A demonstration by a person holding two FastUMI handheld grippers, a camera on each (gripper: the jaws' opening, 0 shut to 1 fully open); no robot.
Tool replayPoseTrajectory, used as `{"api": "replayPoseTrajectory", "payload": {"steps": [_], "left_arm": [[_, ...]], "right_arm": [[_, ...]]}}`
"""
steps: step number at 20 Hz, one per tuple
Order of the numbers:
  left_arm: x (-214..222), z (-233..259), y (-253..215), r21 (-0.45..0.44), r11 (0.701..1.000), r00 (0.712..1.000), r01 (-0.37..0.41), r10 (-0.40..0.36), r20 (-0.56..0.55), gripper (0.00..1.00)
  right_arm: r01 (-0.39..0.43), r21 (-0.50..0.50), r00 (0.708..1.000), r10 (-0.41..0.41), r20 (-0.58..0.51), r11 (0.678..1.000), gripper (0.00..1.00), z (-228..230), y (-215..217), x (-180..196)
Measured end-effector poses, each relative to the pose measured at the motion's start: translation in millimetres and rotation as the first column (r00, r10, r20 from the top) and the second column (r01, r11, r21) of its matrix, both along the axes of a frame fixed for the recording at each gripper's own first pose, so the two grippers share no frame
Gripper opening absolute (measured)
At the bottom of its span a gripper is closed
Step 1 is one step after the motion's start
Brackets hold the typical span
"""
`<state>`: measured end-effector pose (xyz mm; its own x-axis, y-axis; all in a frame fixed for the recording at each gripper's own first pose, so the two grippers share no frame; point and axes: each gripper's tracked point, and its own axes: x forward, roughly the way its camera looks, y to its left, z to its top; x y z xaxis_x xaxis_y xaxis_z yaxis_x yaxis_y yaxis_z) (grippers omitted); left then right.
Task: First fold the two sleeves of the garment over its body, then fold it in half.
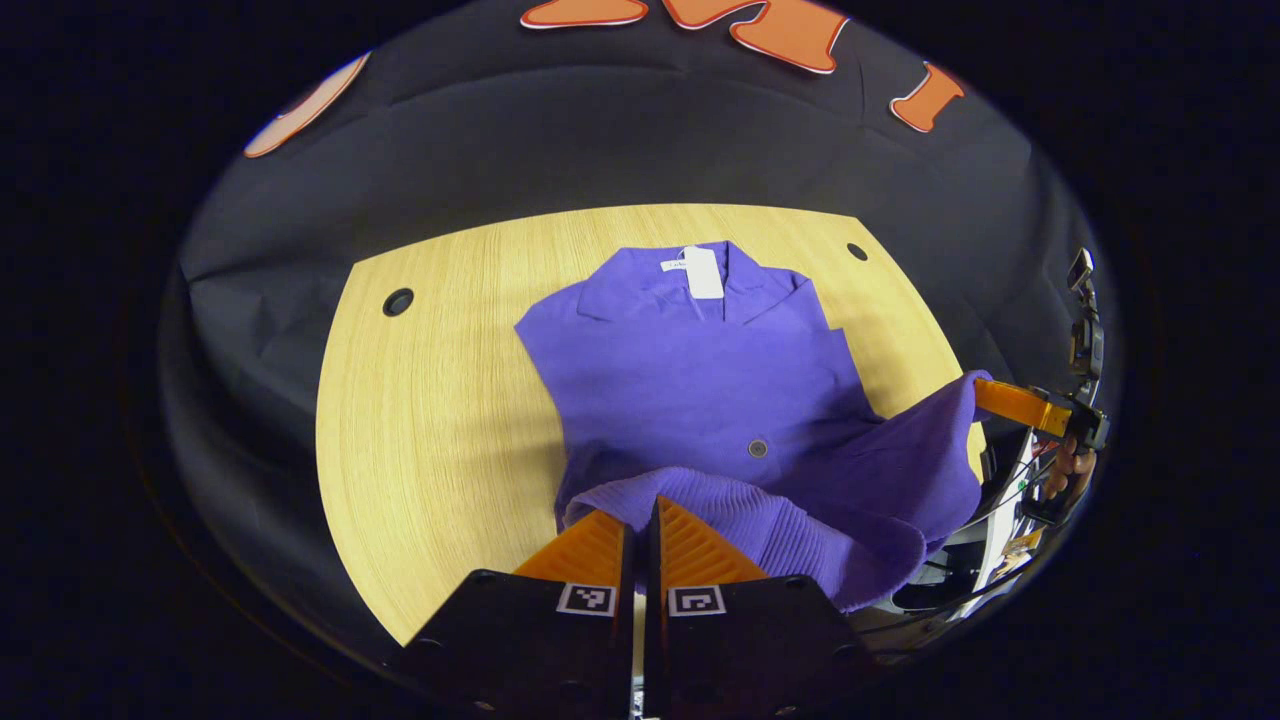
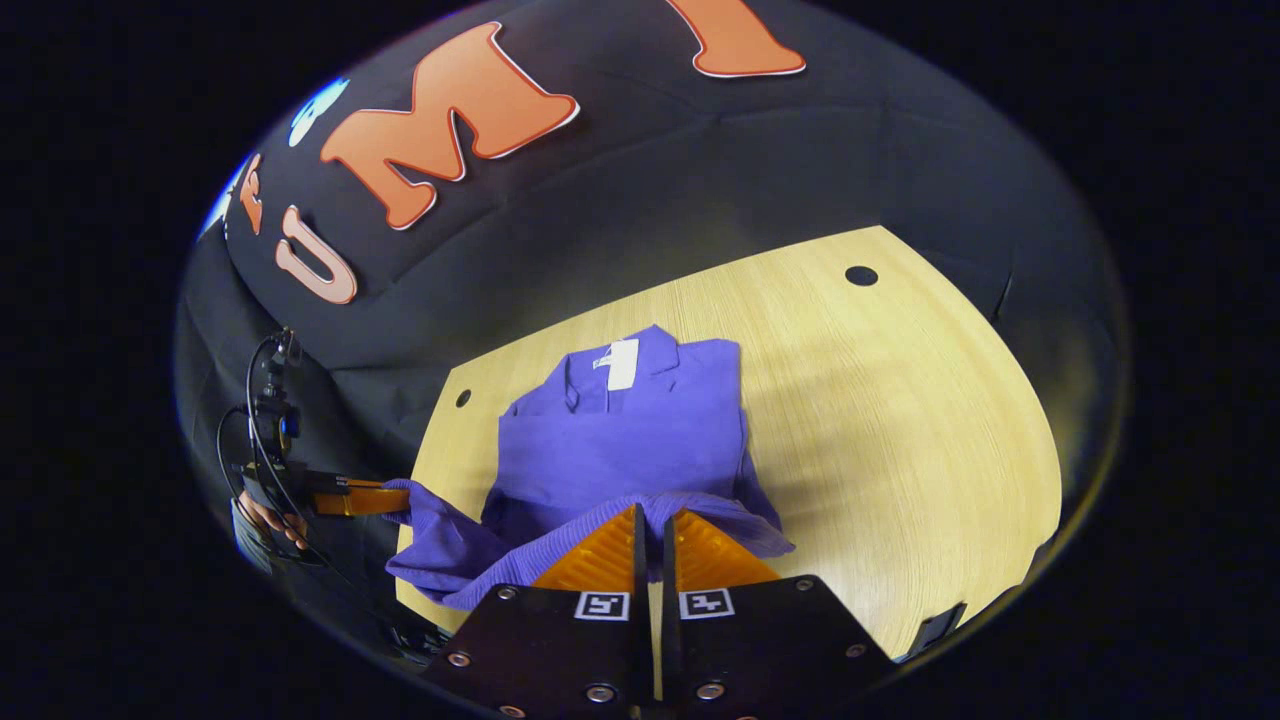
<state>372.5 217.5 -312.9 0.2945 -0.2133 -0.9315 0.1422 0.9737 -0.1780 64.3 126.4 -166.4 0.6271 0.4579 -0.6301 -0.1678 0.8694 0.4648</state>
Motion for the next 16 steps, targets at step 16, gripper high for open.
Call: {"api": "replayPoseTrajectory", "payload": {"steps": [16], "left_arm": [[141, 0, 38, 0.080, 0.997, 0.994, -0.020, 0.011, 0.111, 0.05]], "right_arm": [[-0.031, -0.098, 0.999, 0.033, 0.019, 0.995, 0.04, 2, 2, 96]]}}
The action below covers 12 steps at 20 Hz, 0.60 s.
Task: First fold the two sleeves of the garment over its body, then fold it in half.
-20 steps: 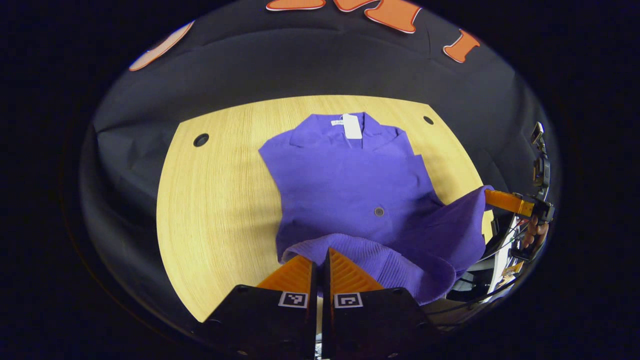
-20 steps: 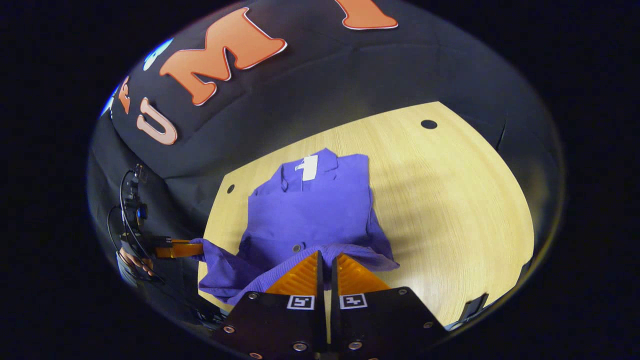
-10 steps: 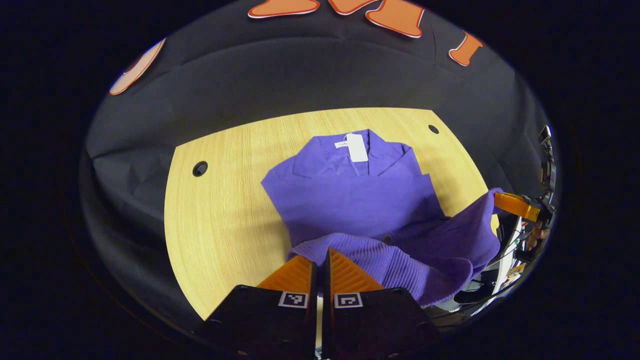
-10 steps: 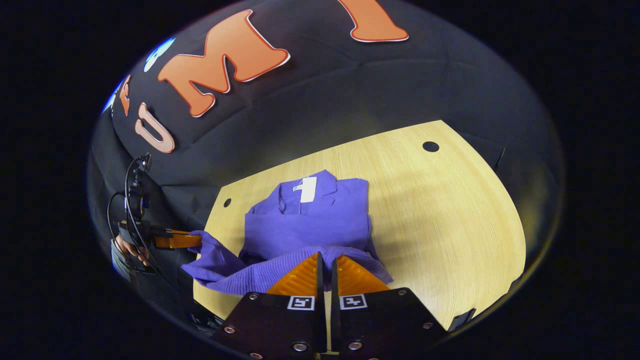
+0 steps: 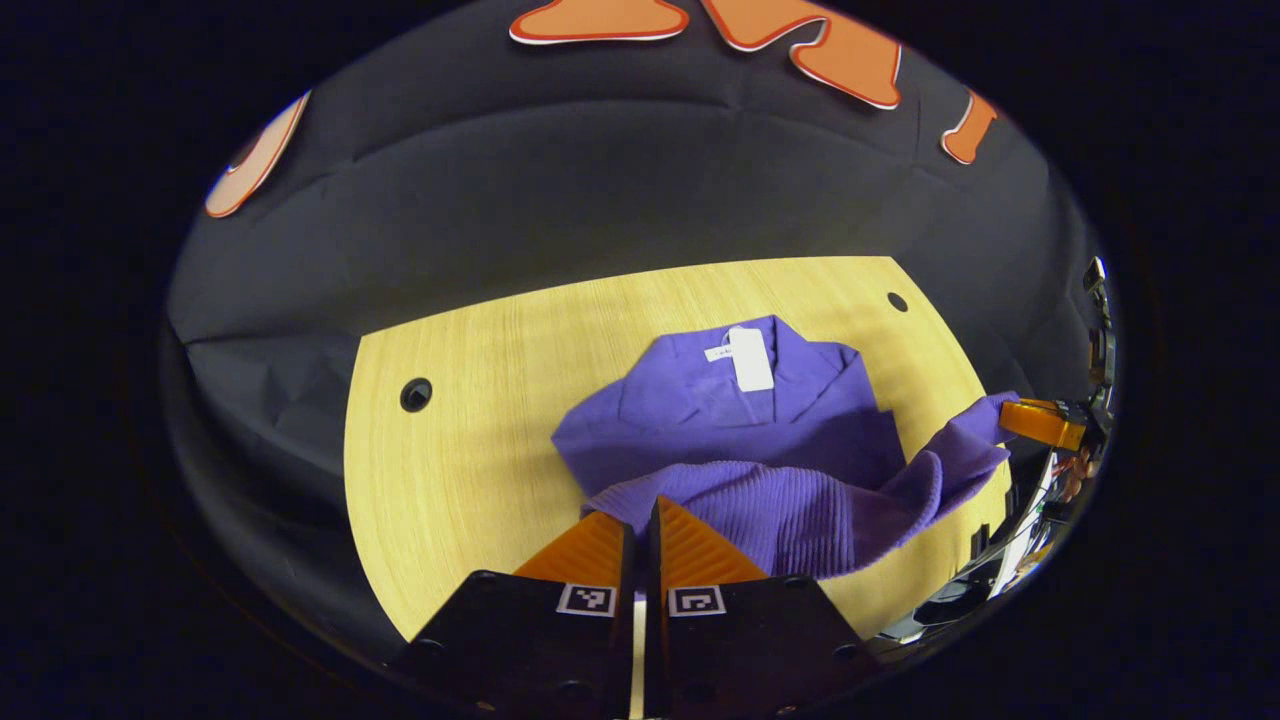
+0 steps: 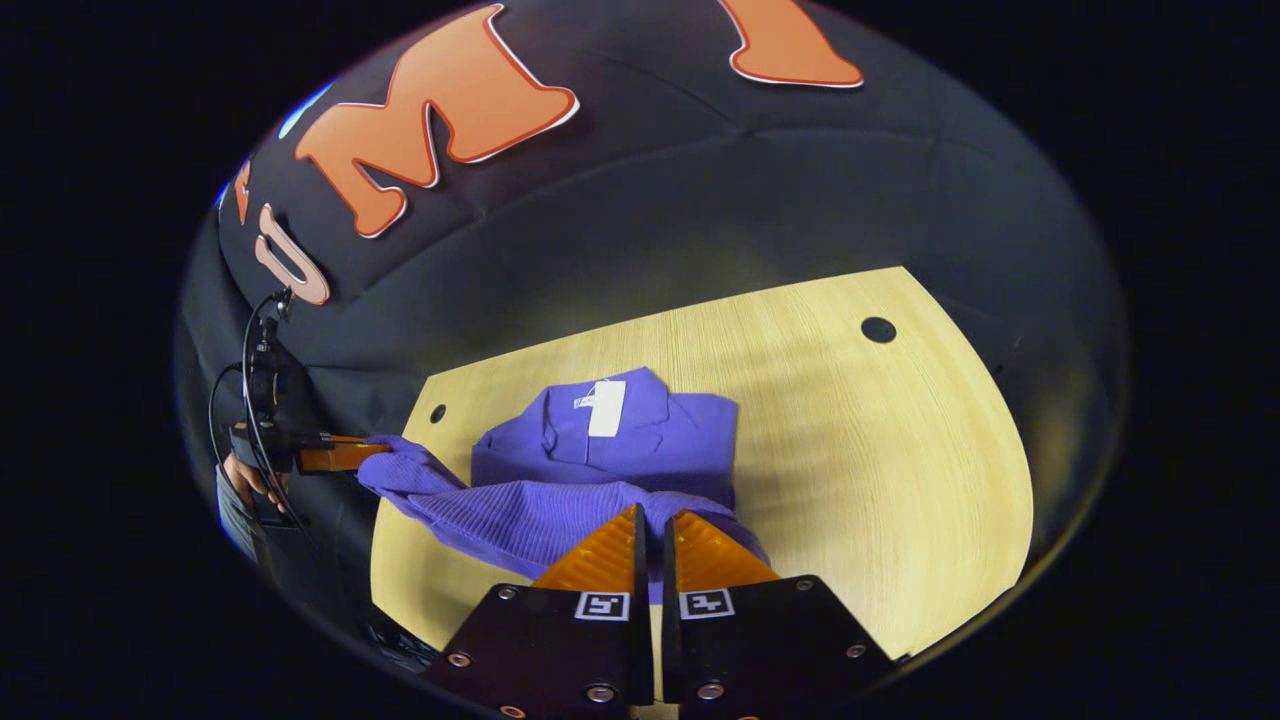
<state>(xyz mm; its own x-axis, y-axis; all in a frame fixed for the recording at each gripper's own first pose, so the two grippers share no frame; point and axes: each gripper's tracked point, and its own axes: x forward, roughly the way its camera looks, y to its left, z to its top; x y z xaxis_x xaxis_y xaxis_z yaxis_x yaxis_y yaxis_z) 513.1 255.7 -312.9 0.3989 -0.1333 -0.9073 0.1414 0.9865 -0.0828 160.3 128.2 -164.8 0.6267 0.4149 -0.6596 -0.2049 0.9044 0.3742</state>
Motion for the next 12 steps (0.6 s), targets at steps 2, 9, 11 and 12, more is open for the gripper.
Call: {"api": "replayPoseTrajectory", "payload": {"steps": [2, 9, 11, 12], "left_arm": [[24, -5, 9, 0.042, 0.999, 1.000, -0.001, -0.001, 0.031, 0.05], [68, -44, 13, 0.104, 0.995, 1.000, -0.006, 0.004, 0.026, 0.06], [81, -50, 18, 0.106, 0.993, 0.998, -0.046, 0.042, 0.039, 0.07], [89, -53, 26, 0.126, 0.989, 0.996, -0.075, 0.069, 0.056, 0.09]], "right_arm": [[-0.011, -0.019, 1.000, 0.010, -0.008, 1.000, 0.04, -4, 3, 24], [-0.030, -0.034, 0.994, 0.026, -0.108, 0.999, 0.04, -37, 27, 98], [-0.013, -0.006, 0.991, 0.012, -0.132, 1.000, 0.05, -43, 36, 117], [0.009, 0.008, 0.989, -0.008, -0.146, 1.000, 0.06, -43, 40, 125]]}}
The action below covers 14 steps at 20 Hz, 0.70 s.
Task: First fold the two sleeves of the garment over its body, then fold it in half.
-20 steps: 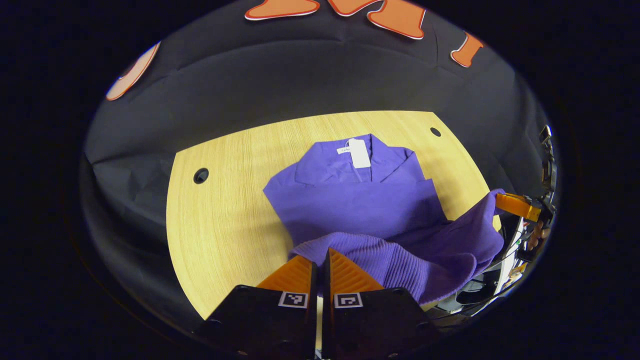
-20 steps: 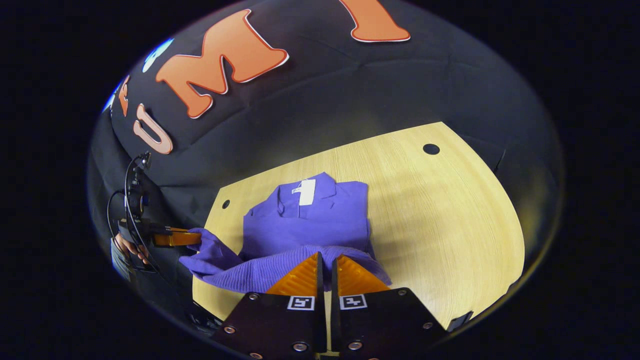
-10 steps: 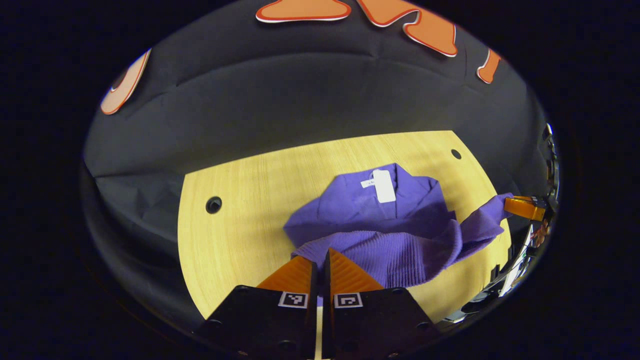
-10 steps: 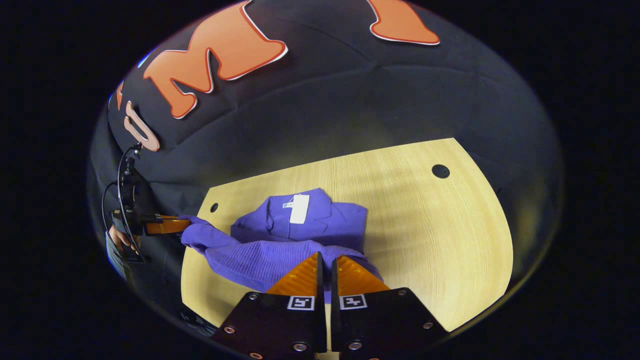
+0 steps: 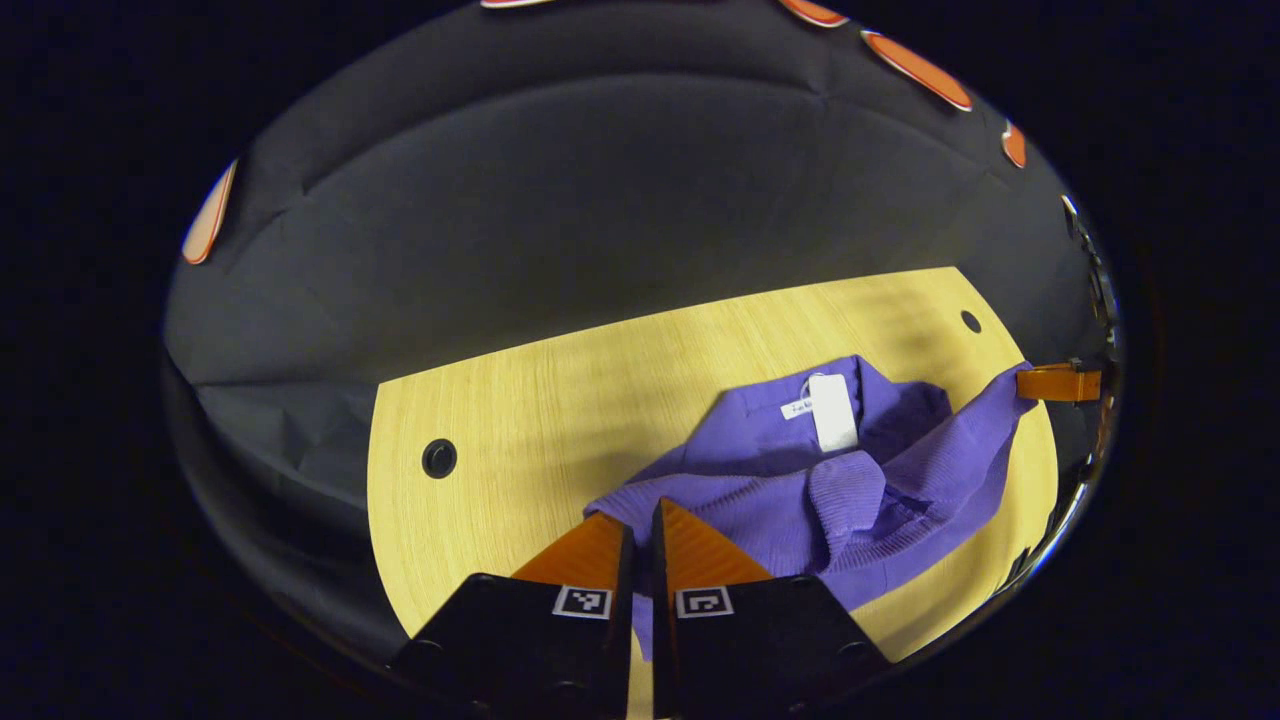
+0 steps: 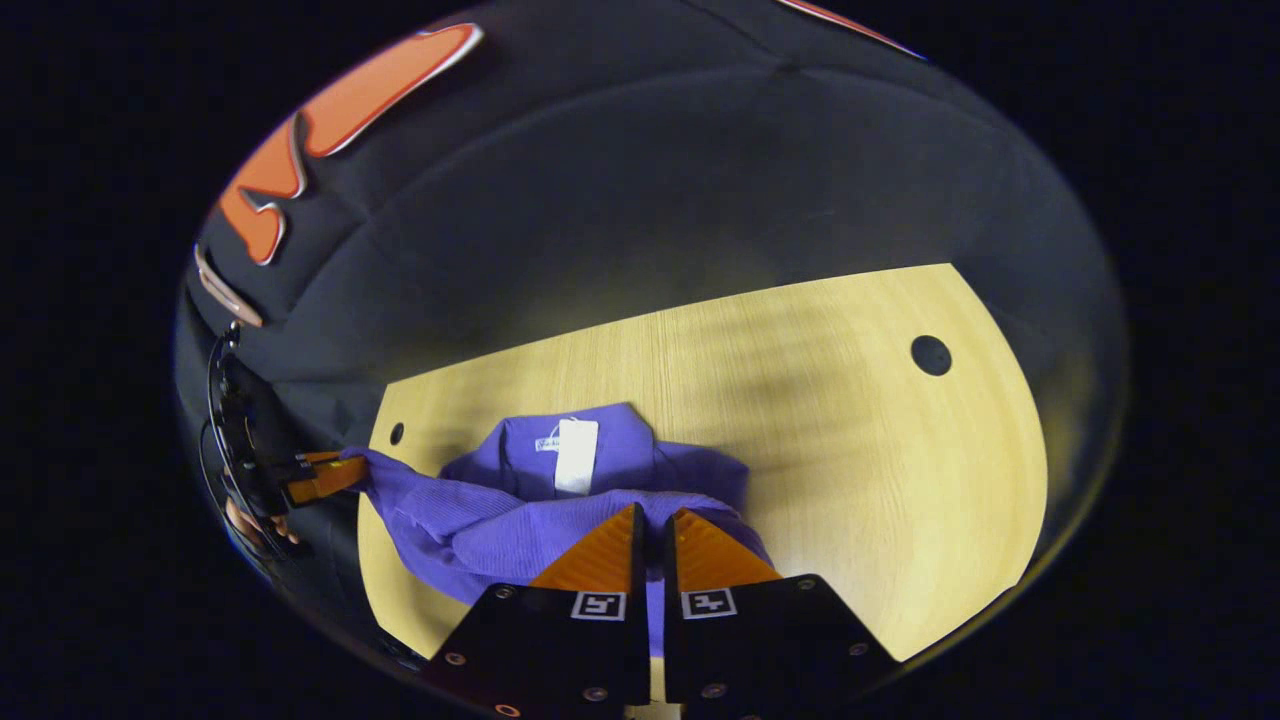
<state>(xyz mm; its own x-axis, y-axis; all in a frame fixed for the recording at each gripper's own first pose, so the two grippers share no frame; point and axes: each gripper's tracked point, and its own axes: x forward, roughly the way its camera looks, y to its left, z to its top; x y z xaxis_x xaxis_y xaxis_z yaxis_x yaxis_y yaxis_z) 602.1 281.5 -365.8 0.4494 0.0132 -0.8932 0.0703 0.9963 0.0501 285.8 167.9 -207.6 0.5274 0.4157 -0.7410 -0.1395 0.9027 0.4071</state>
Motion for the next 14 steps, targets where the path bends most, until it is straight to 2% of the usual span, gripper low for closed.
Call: {"api": "replayPoseTrajectory", "payload": {"steps": [2, 3, 4, 6, 8, 10, 11, 12, 13, 14], "left_arm": [[27, 13, 27, 0.109, 0.992, 0.992, -0.057, 0.044, 0.118, 0.21], [36, 20, 40, 0.151, 0.985, 0.984, -0.080, 0.054, 0.168, 0.34], [40, 25, 46, 0.161, 0.982, 0.977, -0.097, 0.063, 0.203, 0.39], [40, 31, 43, 0.141, 0.983, 0.966, -0.122, 0.084, 0.245, 0.43], [35, 42, 40, 0.101, 0.984, 0.952, -0.147, 0.113, 0.286, 0.54], [24, 54, 37, 0.058, 0.985, 0.942, -0.163, 0.138, 0.307, 0.78], [20, 60, 39, 0.041, 0.984, 0.933, -0.174, 0.152, 0.327, 0.89], [15, 68, 41, 0.024, 0.983, 0.926, -0.182, 0.163, 0.342, 0.89], [10, 78, 41, 0.002, 0.983, 0.916, -0.184, 0.171, 0.364, 0.98], [0, 88, 37, -0.016, 0.983, 0.909, -0.184, 0.176, 0.378, 0.98]], "right_arm": [[0.067, 0.050, 0.998, -0.067, 0.004, 0.997, 0.12, 6, 4, 24], [0.100, 0.092, 0.995, -0.102, 0.011, 0.991, 0.14, 13, 5, 35], [0.126, 0.130, 0.992, -0.129, 0.017, 0.984, 0.19, 20, 7, 42], [0.134, 0.135, 0.989, -0.141, 0.047, 0.982, 0.28, 23, 4, 44], [0.115, 0.084, 0.988, -0.123, 0.093, 0.990, 0.35, 24, -1, 38], [0.098, 0.048, 0.983, -0.104, 0.153, 0.994, 0.43, 32, -5, 28], [0.088, 0.033, 0.977, -0.093, 0.190, 0.996, 0.35, 40, -7, 20], [0.088, 0.012, 0.970, -0.088, 0.229, 0.996, 0.57, 46, -10, 15], [0.085, -0.006, 0.960, -0.080, 0.268, 0.996, 0.62, 52, -12, 8], [0.088, -0.020, 0.948, -0.078, 0.308, 0.996, 0.73, 62, -13, 0]]}}
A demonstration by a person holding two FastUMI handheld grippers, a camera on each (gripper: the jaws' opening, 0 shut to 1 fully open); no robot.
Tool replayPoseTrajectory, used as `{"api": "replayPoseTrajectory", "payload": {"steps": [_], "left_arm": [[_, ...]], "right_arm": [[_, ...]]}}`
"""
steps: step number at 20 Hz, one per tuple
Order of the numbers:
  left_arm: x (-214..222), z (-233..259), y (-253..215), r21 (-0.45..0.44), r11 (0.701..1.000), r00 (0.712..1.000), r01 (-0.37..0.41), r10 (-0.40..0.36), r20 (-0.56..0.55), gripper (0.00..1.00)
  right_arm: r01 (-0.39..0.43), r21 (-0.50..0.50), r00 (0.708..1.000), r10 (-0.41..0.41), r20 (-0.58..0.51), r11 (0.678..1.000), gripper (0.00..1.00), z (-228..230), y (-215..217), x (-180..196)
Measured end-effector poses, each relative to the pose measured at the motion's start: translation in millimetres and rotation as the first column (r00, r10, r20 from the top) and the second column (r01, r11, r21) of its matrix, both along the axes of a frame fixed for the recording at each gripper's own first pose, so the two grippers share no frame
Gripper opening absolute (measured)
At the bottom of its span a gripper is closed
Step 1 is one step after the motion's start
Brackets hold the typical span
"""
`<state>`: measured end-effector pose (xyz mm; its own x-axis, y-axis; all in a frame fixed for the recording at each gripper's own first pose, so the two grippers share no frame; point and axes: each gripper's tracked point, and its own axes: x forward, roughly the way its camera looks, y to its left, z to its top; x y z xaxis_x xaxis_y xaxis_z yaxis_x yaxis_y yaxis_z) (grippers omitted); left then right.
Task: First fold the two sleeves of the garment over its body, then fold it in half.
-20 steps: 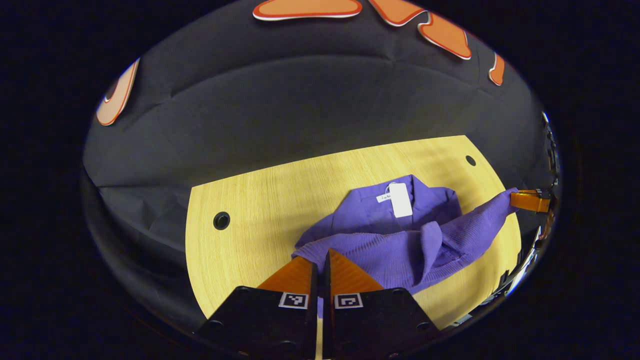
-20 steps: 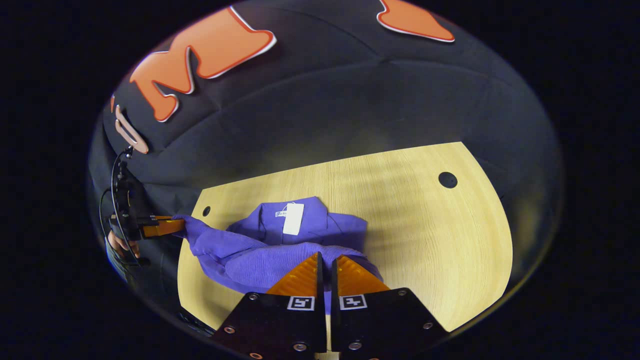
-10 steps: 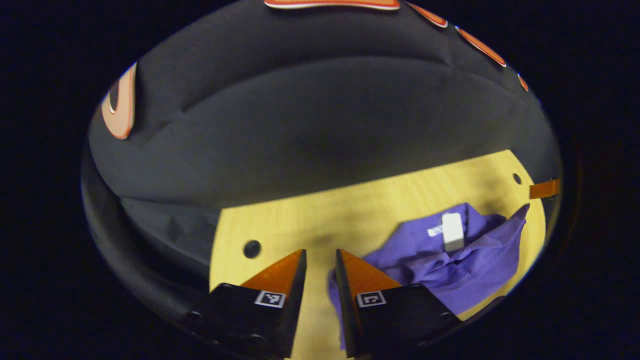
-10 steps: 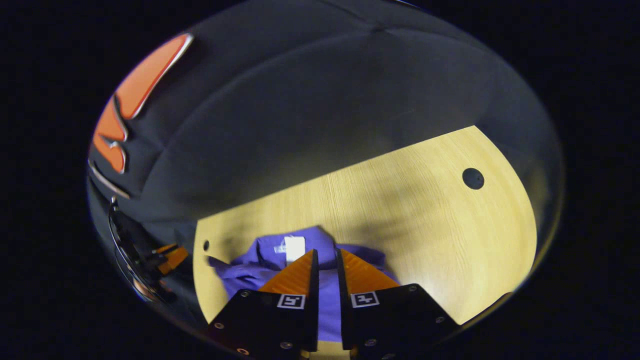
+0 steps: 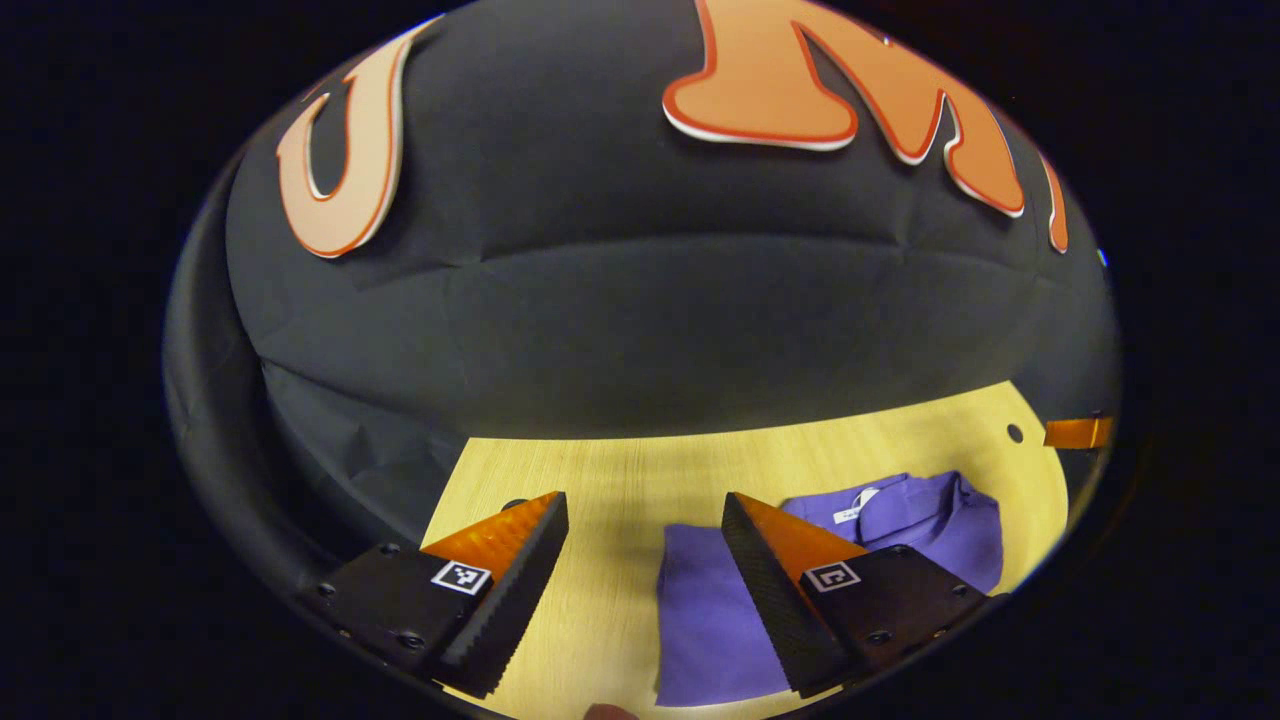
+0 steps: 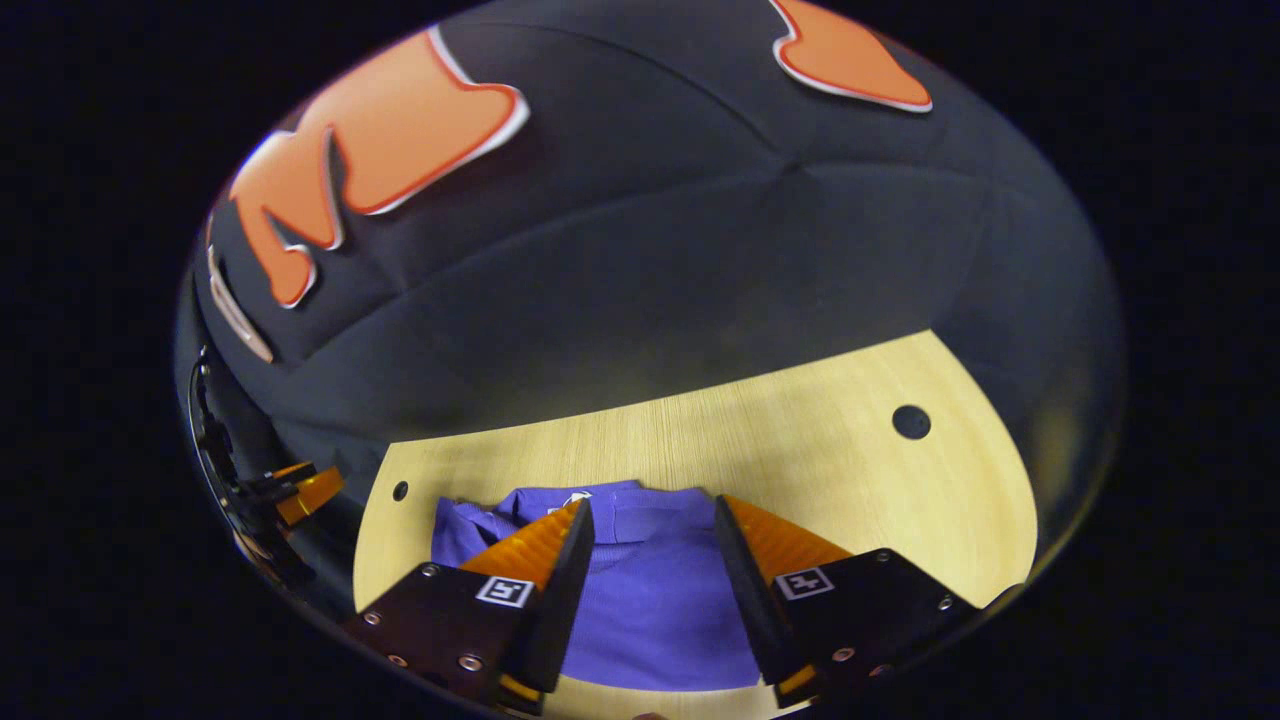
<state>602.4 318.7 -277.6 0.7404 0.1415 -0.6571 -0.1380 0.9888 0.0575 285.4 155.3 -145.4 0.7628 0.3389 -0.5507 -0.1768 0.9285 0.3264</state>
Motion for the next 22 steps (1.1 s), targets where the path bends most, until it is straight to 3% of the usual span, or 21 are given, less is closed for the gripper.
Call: {"api": "replayPoseTrajectory", "payload": {"steps": [4, 7, 11, 15, 19, 22], "left_arm": [[-33, 34, -23, -0.038, 0.999, 0.996, 0.014, -0.010, 0.091, 0.98], [-54, 72, -52, -0.059, 0.997, 0.977, 0.051, -0.037, 0.208, 0.98], [-83, 120, -94, -0.062, 0.989, 0.926, 0.134, -0.103, 0.363, 0.97], [-102, 151, -130, -0.063, 0.971, 0.868, 0.230, -0.176, 0.464, 0.97], [-111, 173, -142, -0.024, 0.952, 0.806, 0.305, -0.244, 0.540, 0.97], [-126, 187, -150, -0.018, 0.941, 0.777, 0.338, -0.269, 0.569, 0.97]], "right_arm": [[0.051, -0.034, 0.989, -0.046, 0.140, 0.998, 0.95, 36, -9, -38], [0.093, -0.061, 0.964, -0.074, 0.254, 0.994, 0.95, 70, -24, -77], [0.158, -0.095, 0.920, -0.112, 0.375, 0.983, 0.95, 105, -42, -123], [0.232, -0.100, 0.893, -0.171, 0.418, 0.968, 0.95, 122, -56, -165], [0.339, -0.084, 0.842, -0.263, 0.471, 0.937, 0.95, 144, -72, -195], [0.367, -0.103, 0.808, -0.261, 0.528, 0.925, 0.95, 164, -73, -215]]}}
